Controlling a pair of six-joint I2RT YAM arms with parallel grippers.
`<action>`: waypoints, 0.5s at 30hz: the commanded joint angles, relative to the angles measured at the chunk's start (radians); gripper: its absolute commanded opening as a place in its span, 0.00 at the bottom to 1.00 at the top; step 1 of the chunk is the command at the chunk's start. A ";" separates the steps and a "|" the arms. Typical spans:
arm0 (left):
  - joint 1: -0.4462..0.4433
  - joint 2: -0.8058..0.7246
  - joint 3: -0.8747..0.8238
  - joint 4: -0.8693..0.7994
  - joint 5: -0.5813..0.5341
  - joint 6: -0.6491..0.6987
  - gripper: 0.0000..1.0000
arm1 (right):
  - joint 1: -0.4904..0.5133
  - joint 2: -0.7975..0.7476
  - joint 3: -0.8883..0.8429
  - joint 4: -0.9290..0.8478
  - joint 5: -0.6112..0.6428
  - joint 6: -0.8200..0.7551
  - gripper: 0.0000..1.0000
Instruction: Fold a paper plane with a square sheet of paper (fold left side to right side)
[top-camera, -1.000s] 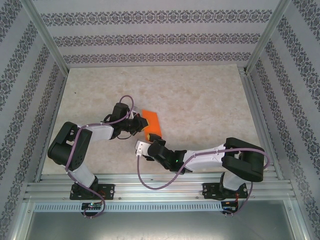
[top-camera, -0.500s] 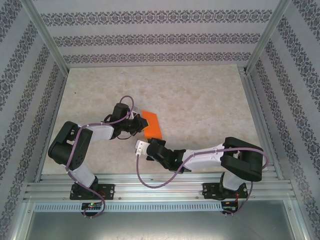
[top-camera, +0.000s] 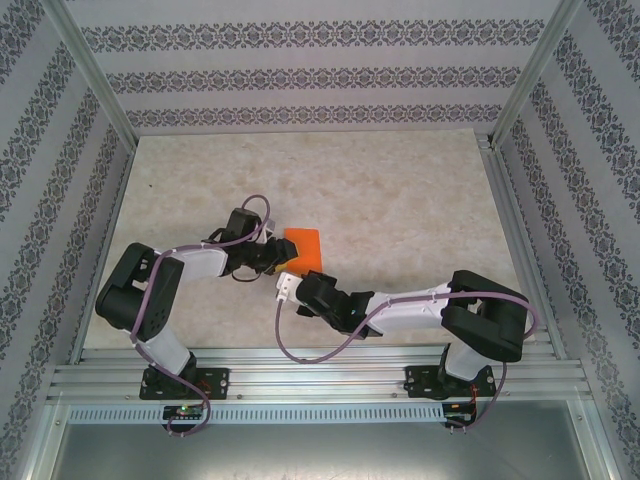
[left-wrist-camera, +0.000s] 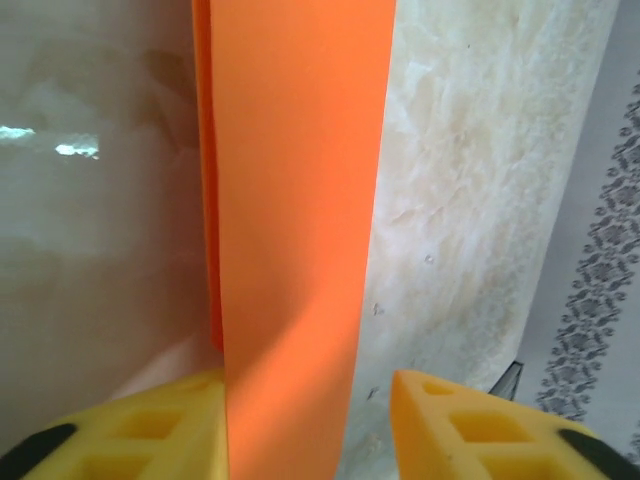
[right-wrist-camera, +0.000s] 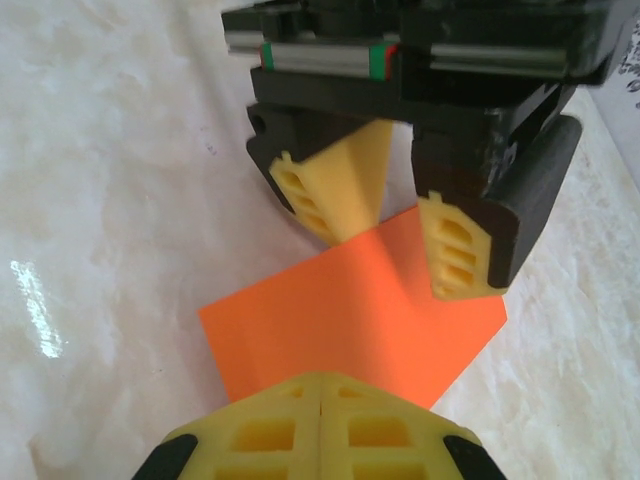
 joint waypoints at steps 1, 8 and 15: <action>0.053 -0.091 0.048 -0.186 -0.032 0.152 0.48 | -0.014 -0.013 0.027 -0.024 -0.051 0.046 0.00; 0.072 -0.068 0.058 -0.140 0.058 0.152 0.42 | -0.016 -0.022 0.019 -0.021 -0.045 0.040 0.09; 0.078 -0.101 0.050 -0.202 -0.028 0.183 0.50 | -0.188 -0.110 0.050 -0.150 -0.254 0.272 0.36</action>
